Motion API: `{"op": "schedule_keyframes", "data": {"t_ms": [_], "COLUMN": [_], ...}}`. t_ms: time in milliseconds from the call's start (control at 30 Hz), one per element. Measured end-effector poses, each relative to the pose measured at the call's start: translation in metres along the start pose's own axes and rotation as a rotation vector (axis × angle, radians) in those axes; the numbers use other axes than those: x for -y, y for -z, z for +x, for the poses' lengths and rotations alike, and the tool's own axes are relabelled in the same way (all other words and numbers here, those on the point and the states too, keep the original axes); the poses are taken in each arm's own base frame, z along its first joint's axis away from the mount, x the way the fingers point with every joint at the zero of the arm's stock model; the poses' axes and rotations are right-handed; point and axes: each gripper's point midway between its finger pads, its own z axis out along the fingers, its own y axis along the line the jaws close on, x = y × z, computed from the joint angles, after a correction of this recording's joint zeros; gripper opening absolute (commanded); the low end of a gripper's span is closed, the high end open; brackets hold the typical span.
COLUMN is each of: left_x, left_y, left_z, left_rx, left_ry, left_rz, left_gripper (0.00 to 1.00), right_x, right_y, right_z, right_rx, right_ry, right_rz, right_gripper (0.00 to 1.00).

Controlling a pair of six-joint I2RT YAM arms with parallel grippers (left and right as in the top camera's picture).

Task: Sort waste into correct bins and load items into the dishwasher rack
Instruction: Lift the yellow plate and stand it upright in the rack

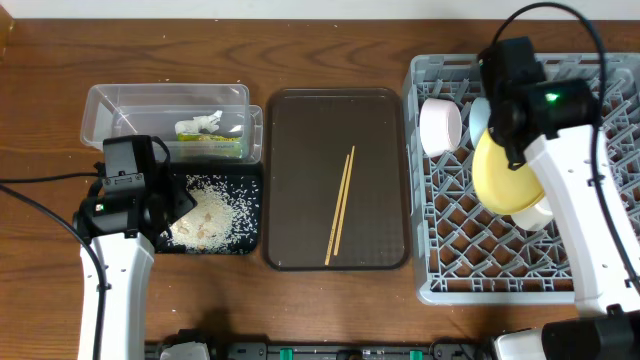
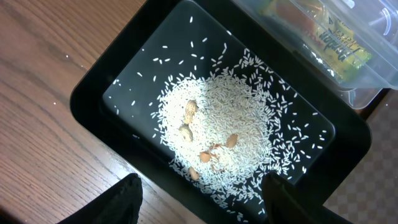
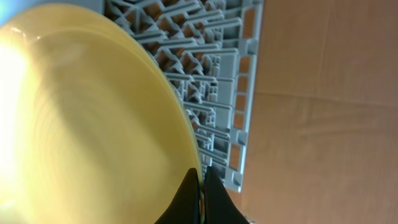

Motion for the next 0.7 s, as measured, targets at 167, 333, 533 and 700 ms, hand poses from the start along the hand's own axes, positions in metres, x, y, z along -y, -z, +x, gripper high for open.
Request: {"op": "schedule_keyframes", "data": {"t_ms": [167,333,533,700], "left_x": [0.0,0.0,0.0,0.0], "left_y": [0.0,0.0,0.0,0.0], "left_z": [0.0,0.0,0.0,0.0], "left_rx": [0.0,0.0,0.0,-0.001], "left_ry": [0.0,0.0,0.0,0.0], "left_rz": [0.0,0.0,0.0,0.0], "left_gripper": [0.65,0.65,0.65,0.65], "right_x": [-0.031,-0.049,-0.061,-0.069], "right_y": [-0.004,-0.002,0.004,0.022], "right_z": [-0.008,-0.019,-0.04,-0.062], "right_rx": [0.043,0.095,0.171,0.258], "right_ry": [0.037,0.027,-0.076,-0.146], "right_rz": [-0.011,-0.036,-0.109,-0.239], "right_gripper": [0.14,0.72,0.88,0.91]}}
